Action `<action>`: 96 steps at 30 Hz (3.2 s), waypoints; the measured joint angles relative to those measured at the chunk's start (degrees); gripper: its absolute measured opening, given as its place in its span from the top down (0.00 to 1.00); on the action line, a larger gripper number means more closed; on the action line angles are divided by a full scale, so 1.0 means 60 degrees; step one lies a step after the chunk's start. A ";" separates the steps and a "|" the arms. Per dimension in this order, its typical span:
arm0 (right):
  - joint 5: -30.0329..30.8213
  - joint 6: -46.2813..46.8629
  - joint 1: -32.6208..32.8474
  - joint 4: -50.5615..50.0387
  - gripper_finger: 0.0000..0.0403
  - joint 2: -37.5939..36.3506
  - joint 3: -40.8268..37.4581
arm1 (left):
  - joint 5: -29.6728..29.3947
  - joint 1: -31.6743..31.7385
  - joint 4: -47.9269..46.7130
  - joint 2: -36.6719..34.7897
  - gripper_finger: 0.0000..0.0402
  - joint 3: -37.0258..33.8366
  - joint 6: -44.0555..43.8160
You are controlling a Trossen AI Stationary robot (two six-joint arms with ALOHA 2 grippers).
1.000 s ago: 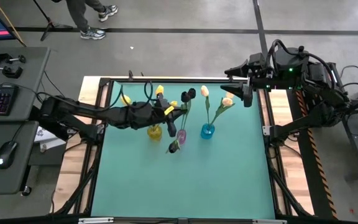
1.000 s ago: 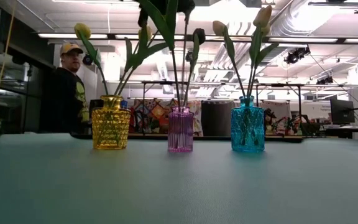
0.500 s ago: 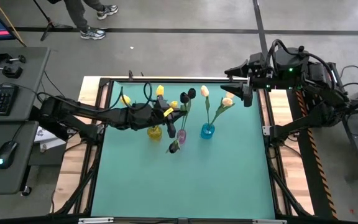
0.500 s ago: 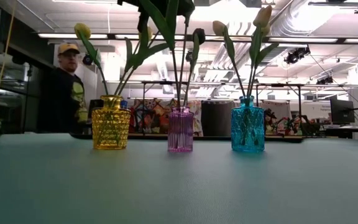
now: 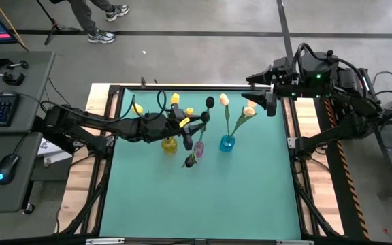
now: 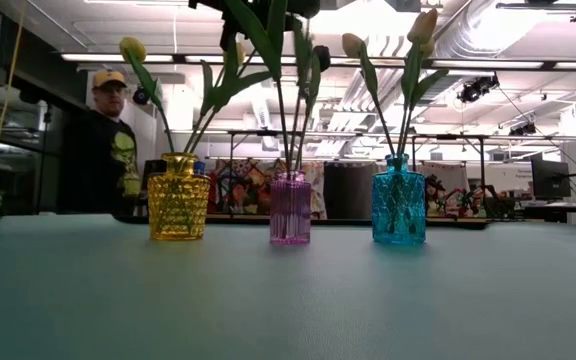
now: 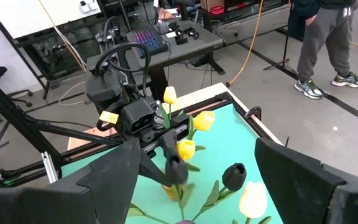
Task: Sort flowers into vase by color
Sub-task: Put the black tulip into the purple flower vase, then return to Home Position
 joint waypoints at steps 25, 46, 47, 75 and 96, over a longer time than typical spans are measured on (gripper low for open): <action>0.0000 -0.0139 0.0003 0.0002 0.24 0.0000 0.0000 | 0.1692 -0.0020 -0.0986 -0.2860 0.44 0.0670 0.0288; -0.0014 0.0398 0.0002 -0.3107 0.25 -0.0024 -0.0007 | 0.0745 -0.0743 0.1402 -0.8336 0.99 -0.5611 -0.0271; -0.0015 0.0480 0.0016 -0.3280 0.26 -0.0077 -0.0046 | 0.0680 -0.0743 0.1457 -0.8541 0.99 -0.5853 -0.0390; 0.0085 0.3928 0.1456 0.1627 0.99 -0.7244 -0.9707 | -0.0408 -0.0739 -0.0085 -1.2542 1.00 -0.9249 -0.2850; -0.0681 0.3101 0.1456 0.8124 1.00 -0.9120 -1.4842 | 0.1166 -0.0739 -0.0787 -1.2539 1.00 -0.9242 -0.3479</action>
